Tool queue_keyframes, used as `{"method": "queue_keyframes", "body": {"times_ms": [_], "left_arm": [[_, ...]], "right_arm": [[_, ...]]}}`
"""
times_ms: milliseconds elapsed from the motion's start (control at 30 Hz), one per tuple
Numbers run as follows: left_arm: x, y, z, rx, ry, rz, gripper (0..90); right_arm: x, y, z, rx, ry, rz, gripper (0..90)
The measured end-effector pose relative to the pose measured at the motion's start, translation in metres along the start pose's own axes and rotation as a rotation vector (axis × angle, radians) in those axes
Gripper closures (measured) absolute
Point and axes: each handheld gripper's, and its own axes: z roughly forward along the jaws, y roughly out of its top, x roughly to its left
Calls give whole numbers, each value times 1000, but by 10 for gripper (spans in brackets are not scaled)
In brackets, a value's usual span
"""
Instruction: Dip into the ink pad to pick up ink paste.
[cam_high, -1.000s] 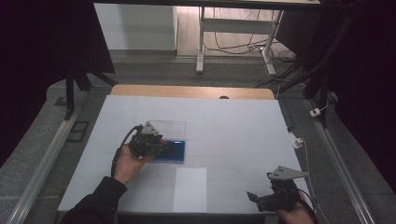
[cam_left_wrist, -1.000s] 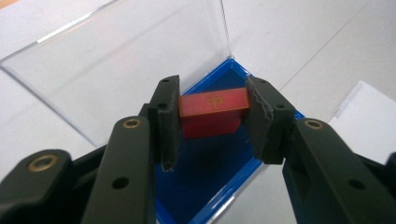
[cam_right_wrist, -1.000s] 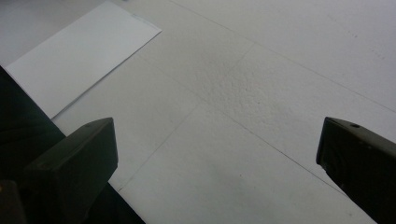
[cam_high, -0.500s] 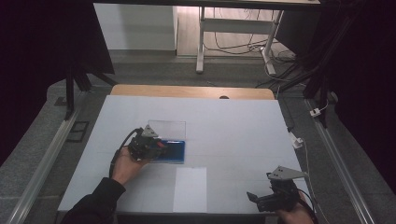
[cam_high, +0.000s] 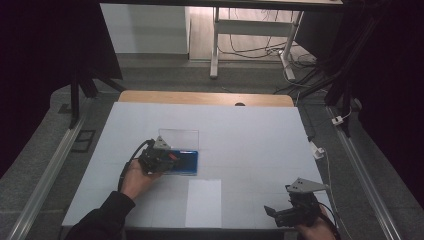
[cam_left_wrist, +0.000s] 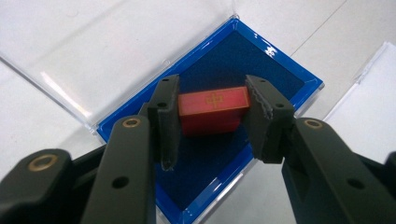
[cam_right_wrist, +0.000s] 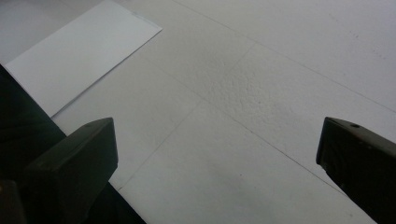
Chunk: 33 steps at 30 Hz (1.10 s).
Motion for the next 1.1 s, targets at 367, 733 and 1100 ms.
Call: {"method": "queue_keyframes", "body": {"times_ms": [367,733,1100], "left_arm": [[-11,0,1,10,65,42,591],[1,-2,1,-6,-10,-28,592],[-11,5,2,26,64,27,588]], "right_arm": [[0,0,1,12,-1,-6,0],[0,0,1,7,0,-3,0],[0,0,0,4,1,-5,0]]}}
